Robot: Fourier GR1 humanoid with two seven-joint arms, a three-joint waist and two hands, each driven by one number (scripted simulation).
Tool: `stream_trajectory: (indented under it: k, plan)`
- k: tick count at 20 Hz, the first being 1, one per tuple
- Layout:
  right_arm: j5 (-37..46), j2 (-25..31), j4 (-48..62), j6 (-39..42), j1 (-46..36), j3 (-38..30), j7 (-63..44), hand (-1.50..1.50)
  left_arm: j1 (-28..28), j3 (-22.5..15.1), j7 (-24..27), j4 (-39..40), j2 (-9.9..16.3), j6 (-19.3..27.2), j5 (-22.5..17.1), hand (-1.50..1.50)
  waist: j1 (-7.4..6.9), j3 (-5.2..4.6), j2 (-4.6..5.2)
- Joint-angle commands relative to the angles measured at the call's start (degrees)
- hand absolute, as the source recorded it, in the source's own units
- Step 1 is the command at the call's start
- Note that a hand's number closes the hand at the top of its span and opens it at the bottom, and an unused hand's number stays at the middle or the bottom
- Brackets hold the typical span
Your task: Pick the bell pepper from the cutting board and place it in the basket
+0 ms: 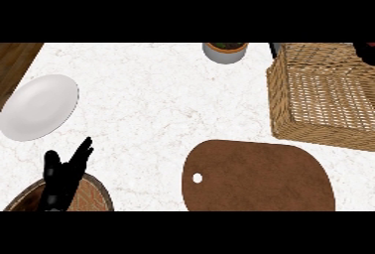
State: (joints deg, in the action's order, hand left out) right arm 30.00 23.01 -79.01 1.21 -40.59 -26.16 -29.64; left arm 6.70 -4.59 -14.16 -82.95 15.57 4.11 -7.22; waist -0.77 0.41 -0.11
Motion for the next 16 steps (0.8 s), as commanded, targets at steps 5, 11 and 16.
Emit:
stream_trajectory:
  k: [5, 11, 16]
  plan:
    - [-6.05, 2.4, 10.46, -2.29, 4.06, -3.85, 12.57, 1.5, 2.06, 0.13, -0.86, 1.33, -1.32, -0.94, 0.71, 0.0, 0.42, -0.38, 0.17]
    - [3.88, 9.01, 22.8, -9.61, 2.61, -2.49, 14.47, 1.5, 0.25, 1.1, -2.93, 0.28, -1.21, -0.96, 0.16, 0.0, -0.38, -0.36, 0.6]
    - [5.42, 10.06, 27.32, -8.71, 3.73, 1.23, 21.43, -1.5, -1.96, 2.82, -1.5, 4.44, -0.37, -2.99, 0.09, 0.0, 0.02, -0.38, 0.43]
